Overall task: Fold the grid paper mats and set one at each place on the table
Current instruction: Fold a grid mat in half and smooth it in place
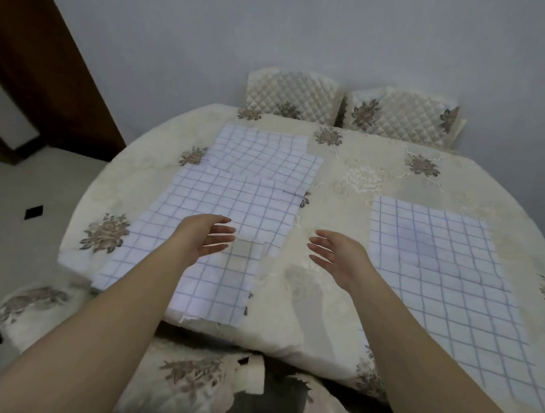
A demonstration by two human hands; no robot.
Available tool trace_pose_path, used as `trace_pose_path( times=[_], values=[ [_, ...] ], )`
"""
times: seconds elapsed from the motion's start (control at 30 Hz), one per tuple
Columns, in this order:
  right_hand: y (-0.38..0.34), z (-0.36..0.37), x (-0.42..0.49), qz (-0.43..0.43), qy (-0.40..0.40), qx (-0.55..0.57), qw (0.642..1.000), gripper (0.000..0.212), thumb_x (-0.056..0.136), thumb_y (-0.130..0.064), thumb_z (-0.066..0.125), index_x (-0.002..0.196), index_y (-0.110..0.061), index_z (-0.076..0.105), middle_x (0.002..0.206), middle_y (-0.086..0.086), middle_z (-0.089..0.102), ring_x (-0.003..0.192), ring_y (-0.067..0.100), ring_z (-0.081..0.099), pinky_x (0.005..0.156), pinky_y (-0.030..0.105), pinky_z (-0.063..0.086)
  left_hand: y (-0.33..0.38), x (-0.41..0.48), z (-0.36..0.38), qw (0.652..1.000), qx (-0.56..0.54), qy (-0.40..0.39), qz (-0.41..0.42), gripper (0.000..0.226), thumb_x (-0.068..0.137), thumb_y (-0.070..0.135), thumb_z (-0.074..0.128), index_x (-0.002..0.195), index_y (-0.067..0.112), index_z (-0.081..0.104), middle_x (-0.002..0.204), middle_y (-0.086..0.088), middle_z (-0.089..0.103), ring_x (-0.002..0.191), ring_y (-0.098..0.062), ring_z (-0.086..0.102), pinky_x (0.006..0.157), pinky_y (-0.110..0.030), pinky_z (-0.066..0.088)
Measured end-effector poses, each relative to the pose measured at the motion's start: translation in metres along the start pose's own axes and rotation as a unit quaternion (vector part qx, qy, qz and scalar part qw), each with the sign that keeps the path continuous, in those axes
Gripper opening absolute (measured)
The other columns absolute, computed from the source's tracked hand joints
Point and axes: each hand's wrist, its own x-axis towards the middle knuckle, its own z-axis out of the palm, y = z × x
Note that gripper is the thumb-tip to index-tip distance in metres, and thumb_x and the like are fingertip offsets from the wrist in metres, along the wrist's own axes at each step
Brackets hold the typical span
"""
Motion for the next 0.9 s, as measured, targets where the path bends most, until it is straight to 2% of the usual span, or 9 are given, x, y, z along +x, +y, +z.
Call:
trace_pose_path(
  times=[0.27,0.47,0.6,0.7,0.83,0.9],
  values=[
    [0.04,0.12,0.029,-0.008,0.036,0.005,0.999,0.012,0.091,-0.012,0.056,0.098,-0.007,0.064,0.087,0.01,0.065,0.08,0.023,0.065,0.086,0.039,0.052,0.038,0.063,-0.111,0.999,0.011,-0.031,-0.003,0.02,0.092,0.018,0.057,0.103,0.005,0.067,0.094,-0.014,0.074,0.083,-0.026,0.072,0.077,-0.035,0.058],
    [0.061,0.189,0.045,0.008,0.068,0.025,0.997,0.018,0.092,-0.011,0.056,0.106,-0.003,0.064,0.091,0.012,0.066,0.083,0.024,0.067,0.08,0.037,0.056,0.055,0.101,-0.17,0.998,0.012,-0.057,-0.013,0.018,0.093,0.018,0.056,0.1,0.006,0.066,0.089,-0.012,0.074,0.078,-0.024,0.072,0.072,-0.033,0.058],
    [0.059,0.208,0.052,0.003,0.082,0.027,0.996,0.014,0.091,-0.012,0.058,0.101,-0.005,0.064,0.092,0.013,0.067,0.084,0.025,0.067,0.079,0.038,0.056,0.066,0.12,-0.182,0.997,0.021,-0.075,-0.019,0.016,0.093,0.018,0.055,0.097,0.007,0.066,0.089,-0.012,0.073,0.078,-0.024,0.071,0.076,-0.034,0.058],
    [0.05,0.214,0.061,-0.007,0.09,0.011,0.996,0.016,0.091,-0.012,0.059,0.103,-0.004,0.064,0.094,0.014,0.068,0.087,0.026,0.068,0.082,0.039,0.057,0.077,0.137,-0.178,0.996,0.036,-0.085,-0.014,0.016,0.093,0.019,0.056,0.097,0.007,0.067,0.088,-0.011,0.074,0.08,-0.024,0.072,0.077,-0.035,0.058],
    [0.031,0.214,0.084,-0.018,0.093,-0.015,0.995,0.019,0.091,-0.013,0.059,0.107,-0.004,0.064,0.097,0.014,0.068,0.088,0.024,0.068,0.073,0.035,0.057,0.096,0.163,-0.164,0.993,0.058,-0.1,-0.001,0.017,0.093,0.019,0.055,0.099,0.007,0.066,0.091,-0.011,0.074,0.082,-0.024,0.073,0.076,-0.034,0.058],
    [0.019,0.213,0.099,-0.03,0.092,-0.042,0.994,0.019,0.091,-0.013,0.058,0.107,-0.003,0.063,0.095,0.013,0.068,0.087,0.024,0.067,0.076,0.035,0.057,0.104,0.178,-0.155,0.992,0.064,-0.104,0.008,0.017,0.094,0.019,0.054,0.1,0.008,0.066,0.092,-0.011,0.074,0.084,-0.024,0.073,0.078,-0.035,0.058]
  ],
)
